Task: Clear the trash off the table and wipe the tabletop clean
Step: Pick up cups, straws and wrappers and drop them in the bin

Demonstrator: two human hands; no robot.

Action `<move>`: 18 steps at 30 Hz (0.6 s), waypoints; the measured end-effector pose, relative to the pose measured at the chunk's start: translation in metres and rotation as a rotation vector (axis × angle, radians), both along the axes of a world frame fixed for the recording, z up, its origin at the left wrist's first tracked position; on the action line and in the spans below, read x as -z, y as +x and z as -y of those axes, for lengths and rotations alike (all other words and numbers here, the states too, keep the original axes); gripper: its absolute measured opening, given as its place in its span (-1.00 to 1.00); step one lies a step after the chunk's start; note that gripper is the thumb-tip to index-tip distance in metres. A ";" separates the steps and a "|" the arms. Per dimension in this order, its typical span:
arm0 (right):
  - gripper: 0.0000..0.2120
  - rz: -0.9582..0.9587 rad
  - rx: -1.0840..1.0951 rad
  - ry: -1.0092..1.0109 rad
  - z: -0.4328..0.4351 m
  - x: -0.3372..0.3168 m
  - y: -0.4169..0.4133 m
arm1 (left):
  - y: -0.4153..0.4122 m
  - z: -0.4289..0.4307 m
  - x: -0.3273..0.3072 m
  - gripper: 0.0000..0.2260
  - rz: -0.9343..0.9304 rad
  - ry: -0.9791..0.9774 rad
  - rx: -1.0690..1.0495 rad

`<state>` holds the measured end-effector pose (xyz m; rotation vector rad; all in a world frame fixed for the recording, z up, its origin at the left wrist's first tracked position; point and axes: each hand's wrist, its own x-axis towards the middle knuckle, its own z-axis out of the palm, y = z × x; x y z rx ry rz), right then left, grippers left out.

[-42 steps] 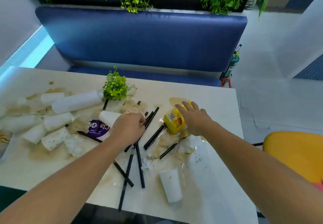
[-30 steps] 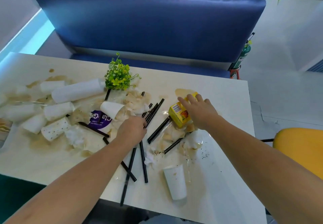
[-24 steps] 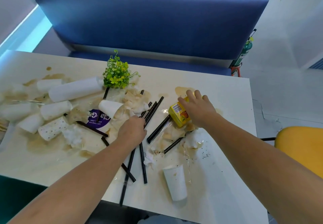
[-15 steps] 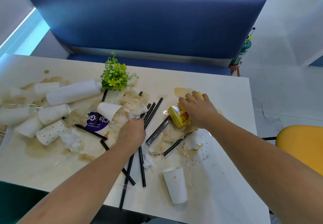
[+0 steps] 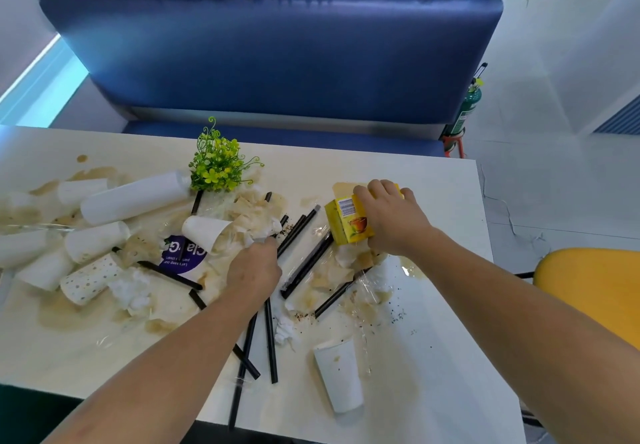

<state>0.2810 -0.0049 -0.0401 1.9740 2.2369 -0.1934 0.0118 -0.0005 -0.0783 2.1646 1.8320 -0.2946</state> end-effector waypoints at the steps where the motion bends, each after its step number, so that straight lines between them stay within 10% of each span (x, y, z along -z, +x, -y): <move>1: -0.09 -0.013 0.014 0.010 0.001 -0.002 0.002 | 0.000 0.000 -0.002 -0.83 0.006 0.006 -0.003; 18: -0.05 -0.282 0.284 0.111 0.007 -0.058 -0.009 | -0.038 0.010 -0.056 -0.78 0.396 0.136 -0.205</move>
